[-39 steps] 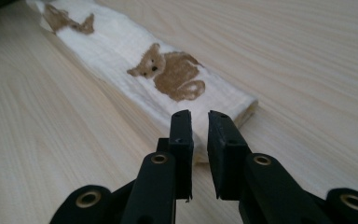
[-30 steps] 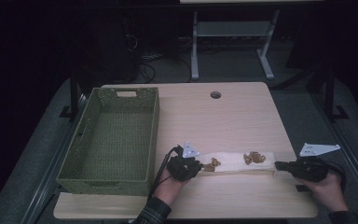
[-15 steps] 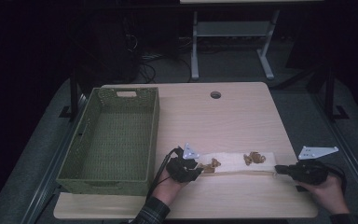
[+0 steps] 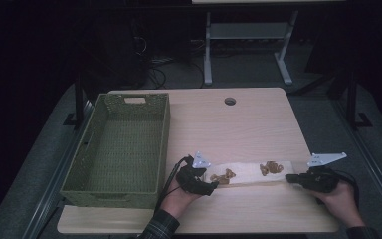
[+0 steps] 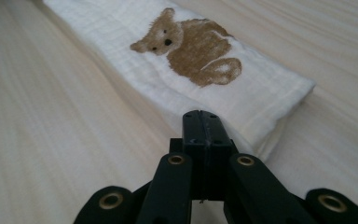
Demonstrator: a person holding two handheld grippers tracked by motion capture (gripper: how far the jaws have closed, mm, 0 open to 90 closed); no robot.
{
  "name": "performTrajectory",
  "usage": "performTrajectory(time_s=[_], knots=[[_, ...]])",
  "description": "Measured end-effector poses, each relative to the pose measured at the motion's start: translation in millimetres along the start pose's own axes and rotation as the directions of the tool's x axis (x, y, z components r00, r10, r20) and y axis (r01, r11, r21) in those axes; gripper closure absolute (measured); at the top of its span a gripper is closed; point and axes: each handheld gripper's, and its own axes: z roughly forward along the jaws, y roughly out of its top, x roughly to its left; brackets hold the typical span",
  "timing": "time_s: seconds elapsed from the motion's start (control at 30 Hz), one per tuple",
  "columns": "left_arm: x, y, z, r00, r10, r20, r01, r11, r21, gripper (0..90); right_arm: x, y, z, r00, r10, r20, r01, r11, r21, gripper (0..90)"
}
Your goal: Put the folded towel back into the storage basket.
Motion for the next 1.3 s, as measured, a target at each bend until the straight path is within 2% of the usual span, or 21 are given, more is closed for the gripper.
performTrajectory(time_s=[0.17, 0.4, 0.63, 0.87, 1.0, 1.1, 1.17, 1.2, 1.3], knots=[[-0.6, 0.6, 1.0, 0.9998, 0.020, -0.008, -0.020, 0.9998, -0.002, 30.2, -7.9, 8.7, 7.2, 0.9993, -0.016, 0.033, 0.016, 0.9999, 0.002, 89.8], [-1.3, 0.7, 3.1, 0.9997, 0.025, -0.004, -0.025, 0.9997, 0.001, 28.9, -20.1, 23.8, 18.8, 0.9983, -0.020, 0.054, 0.019, 0.9998, 0.007, 89.8], [0.4, 0.5, 3.8, 0.9998, 0.019, 0.000, -0.019, 0.9998, -0.001, 28.9, -34.9, 48.1, 39.8, 0.9980, -0.021, 0.060, 0.021, 0.9998, 0.001, 89.8], [1.7, 0.5, 3.0, 0.9999, 0.013, 0.001, -0.013, 0.9999, -0.008, 29.0, -42.6, 63.8, 53.3, 0.9973, -0.023, 0.070, 0.023, 0.9997, -0.001, 89.8], [2.4, 1.1, 2.5, 0.9999, 0.014, -0.001, -0.014, 0.9998, -0.013, 28.9, -49.6, 73.2, 64.6, 0.9968, -0.036, 0.071, 0.038, 0.9989, -0.026, 89.8], [3.0, 1.6, 3.0, 0.9999, 0.013, 0.000, -0.013, 0.9998, -0.014, 29.0, -54.8, 78.3, 70.0, 0.9982, -0.018, 0.058, 0.020, 0.9991, -0.038, 89.8], [3.7, 2.3, 3.4, 1.0000, 0.008, 0.003, -0.008, 0.9998, -0.018, 29.5, -55.6, 81.4, 71.1, 0.9979, -0.025, 0.060, 0.027, 0.9993, -0.025, 89.7], [4.8, 3.2, 3.5, 0.9999, 0.011, 0.004, -0.011, 0.9998, -0.018, 30.5, -55.3, 81.7, 70.9, 0.9971, -0.039, 0.065, 0.041, 0.9988, -0.026, 89.3], [10.4, 8.6, 5.0, 1.0000, 0.003, 0.002, -0.003, 0.9994, -0.034, 36.2, -52.4, 80.6, 65.1, 0.9979, -0.029, 0.058, 0.031, 0.9989, -0.034, 80.7]])
